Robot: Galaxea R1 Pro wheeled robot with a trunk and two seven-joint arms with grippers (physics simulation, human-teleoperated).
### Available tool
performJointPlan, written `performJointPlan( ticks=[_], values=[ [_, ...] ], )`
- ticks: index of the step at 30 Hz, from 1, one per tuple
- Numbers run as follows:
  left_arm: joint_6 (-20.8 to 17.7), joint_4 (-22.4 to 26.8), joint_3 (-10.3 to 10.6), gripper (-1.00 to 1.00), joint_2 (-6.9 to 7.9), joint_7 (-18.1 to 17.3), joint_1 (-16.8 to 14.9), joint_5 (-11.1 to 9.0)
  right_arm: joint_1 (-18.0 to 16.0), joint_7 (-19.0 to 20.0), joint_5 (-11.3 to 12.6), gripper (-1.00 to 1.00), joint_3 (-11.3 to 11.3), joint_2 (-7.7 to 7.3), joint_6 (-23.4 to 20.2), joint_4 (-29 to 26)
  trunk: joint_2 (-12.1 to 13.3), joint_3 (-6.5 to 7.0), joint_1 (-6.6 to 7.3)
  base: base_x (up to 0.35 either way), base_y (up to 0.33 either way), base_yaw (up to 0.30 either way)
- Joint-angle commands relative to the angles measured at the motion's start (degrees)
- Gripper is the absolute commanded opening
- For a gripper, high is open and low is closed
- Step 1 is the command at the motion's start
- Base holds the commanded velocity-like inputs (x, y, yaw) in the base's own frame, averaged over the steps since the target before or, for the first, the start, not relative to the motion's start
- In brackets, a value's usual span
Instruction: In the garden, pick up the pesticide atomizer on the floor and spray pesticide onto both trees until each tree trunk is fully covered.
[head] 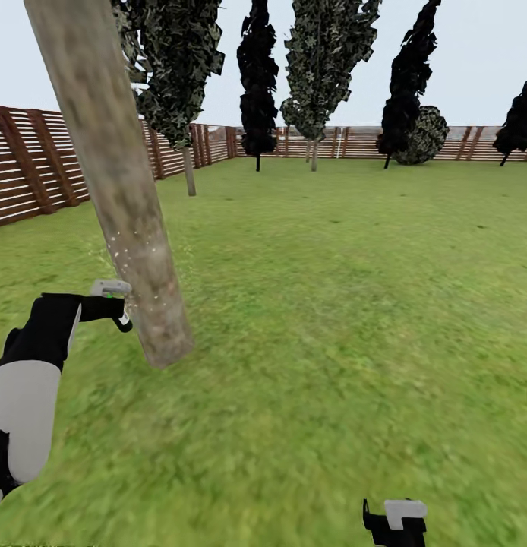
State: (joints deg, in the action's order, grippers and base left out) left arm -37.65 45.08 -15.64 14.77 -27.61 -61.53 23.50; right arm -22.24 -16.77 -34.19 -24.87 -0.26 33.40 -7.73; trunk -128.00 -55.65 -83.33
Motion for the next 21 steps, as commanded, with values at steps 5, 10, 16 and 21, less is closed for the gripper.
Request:
performJointPlan(
  ticks=[5,10,16,21],
  values=[
    [-0.1,0.0,-0.2,-1.00,-0.17,0.6,0.0,0.0,0.0,0.1,0.0,1.00,0.0,0.00,0.0,0.0,0.0,0.00,0.00,0.084,-0.256,0.006],
    [-0.1,-0.5,-0.6,-1.00,1.30,2.1,0.1,0.0,0.0,0.1,0.0,1.00,0.0,0.00,0.0,0.0,0.0,0.00,0.00,0.262,-0.175,0.000],
    [-0.1,-0.9,-0.4,-1.00,2.46,6.7,2.1,-0.3,0.0,0.1,0.0,1.00,0.0,0.00,0.0,0.0,0.0,0.00,0.00,0.280,-0.163,0.187],
    [-0.1,-1.0,-0.4,-1.00,-0.40,6.7,2.1,-0.7,0.0,0.1,0.0,1.00,0.0,0.00,0.0,0.0,0.0,0.00,0.00,0.280,-0.161,0.211]
  ],
)
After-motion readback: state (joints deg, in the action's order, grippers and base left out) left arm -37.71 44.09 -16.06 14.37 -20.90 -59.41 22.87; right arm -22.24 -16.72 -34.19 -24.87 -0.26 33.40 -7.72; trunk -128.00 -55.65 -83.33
